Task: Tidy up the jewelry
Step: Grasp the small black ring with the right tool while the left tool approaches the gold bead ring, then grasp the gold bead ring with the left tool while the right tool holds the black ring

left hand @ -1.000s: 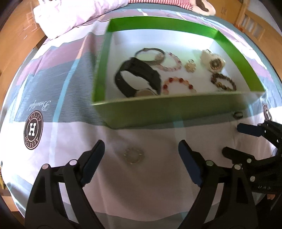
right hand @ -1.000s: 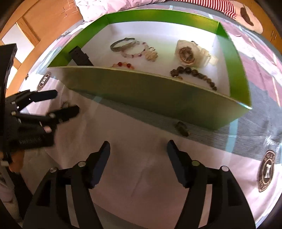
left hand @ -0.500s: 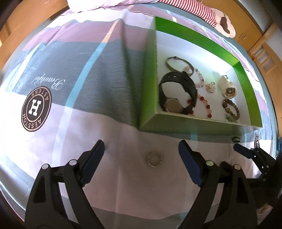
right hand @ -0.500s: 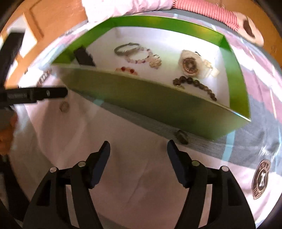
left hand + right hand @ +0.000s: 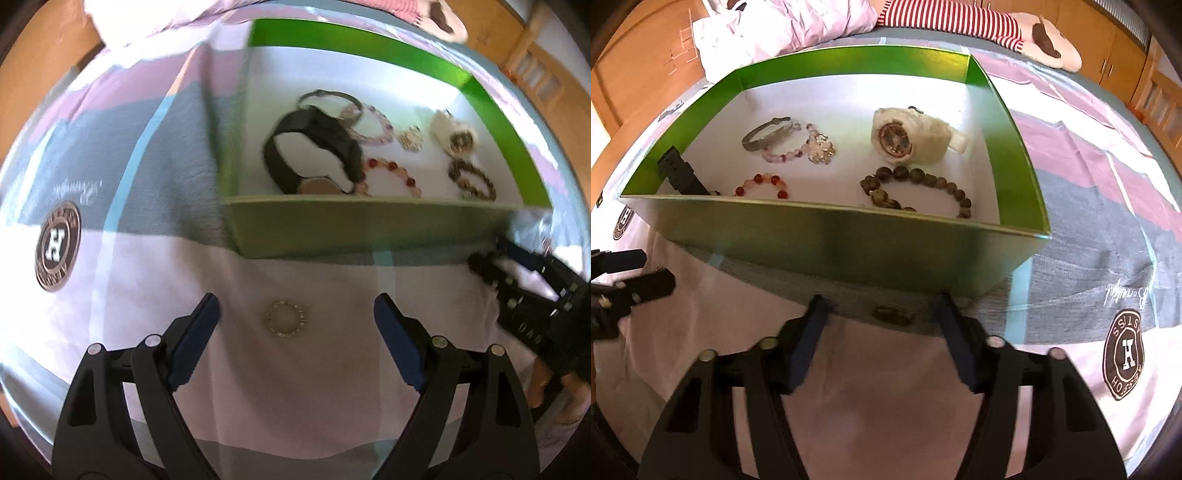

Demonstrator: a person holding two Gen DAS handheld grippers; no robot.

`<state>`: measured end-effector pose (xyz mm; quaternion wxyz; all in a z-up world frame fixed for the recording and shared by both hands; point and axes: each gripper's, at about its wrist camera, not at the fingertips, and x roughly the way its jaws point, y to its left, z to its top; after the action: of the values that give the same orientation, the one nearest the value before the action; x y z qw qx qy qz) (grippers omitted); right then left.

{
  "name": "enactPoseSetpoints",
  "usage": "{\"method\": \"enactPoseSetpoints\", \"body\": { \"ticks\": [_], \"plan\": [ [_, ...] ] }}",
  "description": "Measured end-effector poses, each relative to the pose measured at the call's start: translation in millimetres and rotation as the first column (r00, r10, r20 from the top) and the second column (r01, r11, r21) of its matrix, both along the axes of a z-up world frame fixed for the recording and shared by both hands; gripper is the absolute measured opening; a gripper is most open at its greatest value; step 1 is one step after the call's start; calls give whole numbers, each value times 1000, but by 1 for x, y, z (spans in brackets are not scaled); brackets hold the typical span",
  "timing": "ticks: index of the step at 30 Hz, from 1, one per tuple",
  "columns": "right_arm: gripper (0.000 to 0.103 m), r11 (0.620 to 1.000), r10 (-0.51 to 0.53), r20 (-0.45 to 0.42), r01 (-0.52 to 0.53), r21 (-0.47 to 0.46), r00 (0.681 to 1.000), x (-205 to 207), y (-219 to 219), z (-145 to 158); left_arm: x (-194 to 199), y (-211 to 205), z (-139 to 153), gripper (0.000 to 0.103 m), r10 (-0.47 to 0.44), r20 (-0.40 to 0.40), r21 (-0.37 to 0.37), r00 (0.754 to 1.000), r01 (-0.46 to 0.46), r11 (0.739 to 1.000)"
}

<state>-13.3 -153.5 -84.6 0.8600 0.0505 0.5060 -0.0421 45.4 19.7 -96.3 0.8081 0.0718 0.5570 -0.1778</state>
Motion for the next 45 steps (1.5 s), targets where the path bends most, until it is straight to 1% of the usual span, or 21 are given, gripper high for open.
{"method": "enactPoseSetpoints", "body": {
  "ticks": [2,4,5,8,9,14,18,19,21,23,24,25,27,30,32,35,39,42,43,44,45],
  "plan": [
    [35,1000,16,5,-16,5,1000,0,2,1,-5,-8,-2,86,-30,22,23,999,29,999],
    [27,999,26,6,-27,18,1000,0,2,2,-9,-15,-5,78,-59,36,51,998,57,997],
    [22,999,30,6,-30,24,1000,0,2,1,-10,-19,-7,76,-67,40,66,997,64,996],
    [21,999,38,3,-38,26,999,0,3,2,-12,-26,-8,65,-85,63,89,994,80,993],
    [21,999,38,2,-38,31,999,-1,3,2,-13,-28,-7,59,-93,66,85,994,87,993],
    [21,998,45,-7,-44,39,999,1,7,3,-18,-26,-5,48,-110,82,94,991,102,990],
    [21,998,58,-13,-58,35,998,0,11,3,-22,-25,-1,24,-127,74,76,989,122,990],
    [21,997,66,-14,-65,36,998,-1,12,4,-23,-24,-1,22,-129,70,70,989,124,990],
    [21,996,75,-17,-74,40,997,-1,14,4,-25,-23,1,22,-140,57,55,989,137,989],
    [21,996,84,-21,-83,46,996,-2,16,5,-24,-19,5,22,-150,24,7,988,150,989],
    [21,995,88,-23,-87,48,996,-2,17,5,-22,-14,8,26,-143,14,-25,990,143,989],
    [21,995,90,-24,-88,53,996,-2,16,5,-19,-7,12,36,-127,6,-56,992,127,990],
    [21,994,86,-26,-84,63,996,-2,16,5,-12,10,20,44,-80,-4,-116,997,79,990],
    [21,995,70,-33,-68,77,997,-1,11,4,-4,32,22,43,-21,-53,-194,998,10,981],
    [21,995,64,-36,-61,85,997,0,9,3,-3,36,20,40,-4,-70,-203,998,-10,979],
    [21,995,71,-37,-68,77,997,0,10,3,-12,24,18,37,-51,-54,-168,997,41,985],
    [21,995,79,-38,-76,69,996,1,12,2,-33,-14,11,40,-187,10,-51,982,188,981],
    [21,995,82,-38,-80,64,996,1,13,2,-39,-25,-1,39,-215,24,38,976,214,976],
    [21,995,83,-38,-80,64,996,1,13,2,-41,-28,-3,39,-219,33,52,975,217,975],
    [21,995,84,-39,-82,62,996,1,13,2,-41,-29,-3,36,-222,35,56,974,220,974],
    [21,995,85,-38,-82,61,996,1,13,2,-41,-27,-1,23,-215,42,54,976,213,976]
  ]
}}
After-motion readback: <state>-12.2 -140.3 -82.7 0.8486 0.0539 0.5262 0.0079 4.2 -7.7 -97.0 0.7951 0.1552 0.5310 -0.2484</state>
